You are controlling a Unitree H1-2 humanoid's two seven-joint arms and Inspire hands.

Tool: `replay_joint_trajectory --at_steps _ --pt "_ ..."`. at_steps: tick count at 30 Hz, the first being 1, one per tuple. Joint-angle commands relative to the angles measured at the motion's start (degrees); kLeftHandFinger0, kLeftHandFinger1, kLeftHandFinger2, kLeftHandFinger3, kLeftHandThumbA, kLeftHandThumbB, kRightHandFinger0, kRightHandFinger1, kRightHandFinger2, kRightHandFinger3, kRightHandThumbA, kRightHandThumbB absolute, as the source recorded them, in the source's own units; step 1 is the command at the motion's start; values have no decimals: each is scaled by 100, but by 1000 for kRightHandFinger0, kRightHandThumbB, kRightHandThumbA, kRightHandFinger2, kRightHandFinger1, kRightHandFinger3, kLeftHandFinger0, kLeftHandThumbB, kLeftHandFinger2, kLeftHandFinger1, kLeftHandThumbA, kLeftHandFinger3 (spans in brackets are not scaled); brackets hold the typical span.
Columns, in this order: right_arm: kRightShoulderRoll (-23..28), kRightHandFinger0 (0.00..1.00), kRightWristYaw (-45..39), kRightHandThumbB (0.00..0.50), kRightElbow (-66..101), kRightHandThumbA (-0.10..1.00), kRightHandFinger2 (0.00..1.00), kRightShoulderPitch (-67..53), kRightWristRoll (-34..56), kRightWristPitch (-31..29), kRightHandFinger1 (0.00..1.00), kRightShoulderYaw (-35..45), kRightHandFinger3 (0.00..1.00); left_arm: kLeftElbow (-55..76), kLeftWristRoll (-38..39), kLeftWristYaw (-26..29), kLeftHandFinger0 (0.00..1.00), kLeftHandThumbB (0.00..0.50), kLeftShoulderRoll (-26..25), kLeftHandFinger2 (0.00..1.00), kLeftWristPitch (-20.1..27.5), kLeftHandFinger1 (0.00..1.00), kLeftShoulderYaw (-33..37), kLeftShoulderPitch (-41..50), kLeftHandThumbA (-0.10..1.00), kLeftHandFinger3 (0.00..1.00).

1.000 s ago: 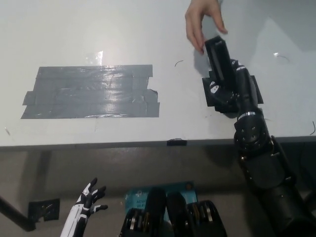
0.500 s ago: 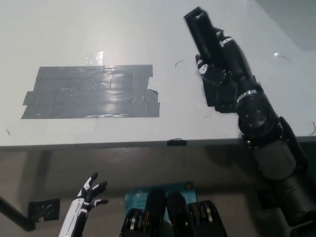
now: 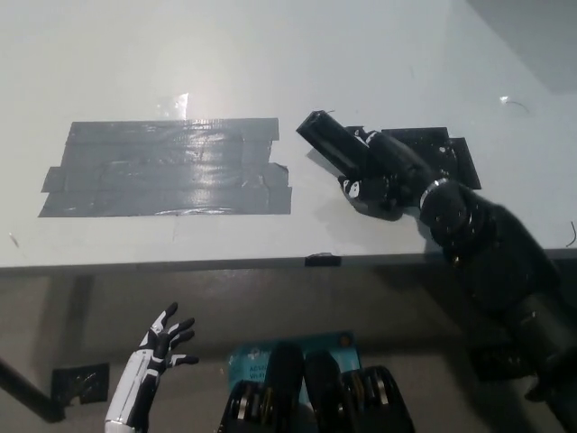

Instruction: A person hands a stapler to the robot and the robot grabs it with its right hand and places it on the desk infront of it

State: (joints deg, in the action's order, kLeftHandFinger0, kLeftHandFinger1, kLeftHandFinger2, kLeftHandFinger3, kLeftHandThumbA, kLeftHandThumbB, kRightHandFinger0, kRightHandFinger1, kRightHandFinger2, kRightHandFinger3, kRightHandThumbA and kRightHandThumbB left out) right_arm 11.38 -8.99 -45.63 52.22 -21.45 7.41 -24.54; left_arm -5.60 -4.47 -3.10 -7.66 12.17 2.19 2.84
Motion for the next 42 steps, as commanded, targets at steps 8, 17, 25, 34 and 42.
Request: replay_joint_trajectory --at_steps 8,17,25,34,42 --pt "585 992 -1587 433 -97 513 1000 532 -202 409 1000 -521 1000 232 82 -152 642 475 -140 864 -78 855 -14 -111 1000 1000" --pt "814 1000 -2557 500 401 718 1000 731 226 429 1000 -369 1000 197 112 -181 619 462 -113 859 -49 839 4 -132 1000 1000" --pt "1032 1000 -2923 500 1331 824 1000 926 593 733 1000 58 1000 232 87 -182 591 484 -115 866 -89 824 17 -72 1000 1000" --pt "1281 1000 -3002 500 2412 862 1000 1489 1319 1195 1000 1228 1000 154 165 -187 574 484 -70 864 -60 819 10 -161 1000 1000" --pt "1556 1000 -2851 500 4312 806 1000 1564 1564 1952 1000 2200 1000 171 177 -207 593 481 -81 871 -68 831 24 -205 1000 1000"
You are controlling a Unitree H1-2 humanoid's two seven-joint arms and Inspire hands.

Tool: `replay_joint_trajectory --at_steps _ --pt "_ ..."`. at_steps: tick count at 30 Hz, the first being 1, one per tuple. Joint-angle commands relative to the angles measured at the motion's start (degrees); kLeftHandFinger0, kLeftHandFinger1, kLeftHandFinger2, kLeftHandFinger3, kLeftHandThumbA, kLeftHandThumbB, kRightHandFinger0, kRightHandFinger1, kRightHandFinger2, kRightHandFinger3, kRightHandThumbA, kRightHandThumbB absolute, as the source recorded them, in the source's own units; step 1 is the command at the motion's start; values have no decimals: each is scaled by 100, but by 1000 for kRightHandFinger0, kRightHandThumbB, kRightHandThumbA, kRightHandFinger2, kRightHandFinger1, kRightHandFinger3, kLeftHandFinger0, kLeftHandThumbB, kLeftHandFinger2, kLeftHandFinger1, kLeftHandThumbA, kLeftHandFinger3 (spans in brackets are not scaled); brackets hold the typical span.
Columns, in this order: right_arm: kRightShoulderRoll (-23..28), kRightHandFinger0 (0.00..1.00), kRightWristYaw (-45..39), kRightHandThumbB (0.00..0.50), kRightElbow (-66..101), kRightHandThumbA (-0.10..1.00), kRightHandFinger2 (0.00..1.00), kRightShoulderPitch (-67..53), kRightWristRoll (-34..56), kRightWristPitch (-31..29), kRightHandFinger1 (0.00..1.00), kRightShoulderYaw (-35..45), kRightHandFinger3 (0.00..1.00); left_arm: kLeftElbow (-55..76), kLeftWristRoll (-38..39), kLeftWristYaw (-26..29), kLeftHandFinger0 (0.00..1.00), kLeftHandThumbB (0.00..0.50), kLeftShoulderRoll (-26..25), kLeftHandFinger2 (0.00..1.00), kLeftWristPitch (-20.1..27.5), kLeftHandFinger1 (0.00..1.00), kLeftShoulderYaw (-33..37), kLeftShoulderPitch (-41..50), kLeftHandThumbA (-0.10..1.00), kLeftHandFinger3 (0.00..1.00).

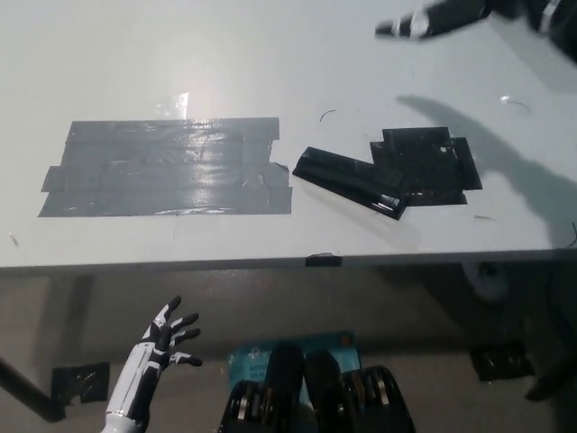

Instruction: A person hands a stapler to the robot and the robot grabs it with its right hand and places it on the desk infront of it

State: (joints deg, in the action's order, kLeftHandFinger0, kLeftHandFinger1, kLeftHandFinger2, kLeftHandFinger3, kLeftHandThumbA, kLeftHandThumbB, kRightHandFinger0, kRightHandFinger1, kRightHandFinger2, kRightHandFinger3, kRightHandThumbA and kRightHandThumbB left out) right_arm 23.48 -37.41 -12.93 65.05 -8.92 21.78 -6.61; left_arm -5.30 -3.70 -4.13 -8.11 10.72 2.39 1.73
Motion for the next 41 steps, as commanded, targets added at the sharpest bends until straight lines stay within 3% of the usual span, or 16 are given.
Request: replay_joint_trajectory --at_steps 1,3,6,9,10,12,13,15,19,24,26,30,33,38,41 --pt "361 1000 0 500 1204 804 1000 237 319 515 1000 465 1000 141 104 -103 593 480 -34 871 77 831 4 -106 1000 1000" --pt "325 1000 120 498 1996 786 1000 -77 759 515 1000 852 1000 143 32 -67 591 475 -35 870 87 824 13 -138 1000 1000" --pt "237 1000 515 499 3595 940 1000 -859 1364 515 1000 1250 1000 121 47 -56 591 500 -28 870 62 822 -2 -203 1000 1000" --pt "243 1000 640 484 4790 1000 1000 -1603 1355 515 1000 1321 1000 101 41 -57 614 500 -24 876 97 832 5 -200 1000 1000" --pt "236 1000 644 473 5147 1000 1000 -1887 1297 515 1000 1331 1000 76 29 -55 658 498 -29 888 121 850 8 -222 1000 1000" --pt "166 1000 770 454 5793 1000 1000 -2656 1467 515 1000 1286 1000 42 5 -47 860 500 -28 989 201 981 21 -176 1000 1000" --pt "51 1000 824 430 6077 1000 1000 -3113 1513 515 1000 1236 1000 25 2 -45 950 500 -27 1000 245 1000 25 -149 1000 1000" --pt "-394 1000 888 398 6446 1000 1000 -4170 1357 515 1000 1075 1000 25 1 -55 1000 500 -35 1000 355 1000 38 -35 1000 1000" --pt "-959 1000 942 368 6155 1000 1000 -5536 1288 467 1000 882 1000 21 90 -115 1000 500 -22 1000 335 1000 51 38 1000 1000" --pt "-1459 1000 1060 336 5276 1000 1000 -6511 1078 -284 1000 687 1000 10 210 -192 1000 500 -34 1000 306 1000 48 52 1000 1000" --pt "-1781 1000 1136 262 4533 1000 1000 -6875 1100 -761 1000 650 1000 -19 200 -183 1000 500 -52 1000 383 1000 43 67 1000 1000" --pt "-2128 1000 1280 219 3393 1000 1000 -7183 996 -1324 1000 623 1000 13 190 -195 1000 500 -61 1000 397 1000 50 156 1000 1000" --pt "-2133 1000 1440 213 2848 1000 1000 -7117 602 -1553 1000 542 1000 47 211 -203 1000 500 -78 1000 398 1000 19 178 1000 1000" --pt "-1975 1000 1623 295 2272 1000 1000 -7002 255 -1647 1000 438 1000 99 185 -155 1000 500 -55 1000 352 1000 -4 147 1000 1000" --pt "-1899 1000 1665 302 2196 1000 1000 -7003 153 -1677 1000 371 1000 87 187 -157 1000 500 -54 1000 371 1000 -2 140 1000 1000"
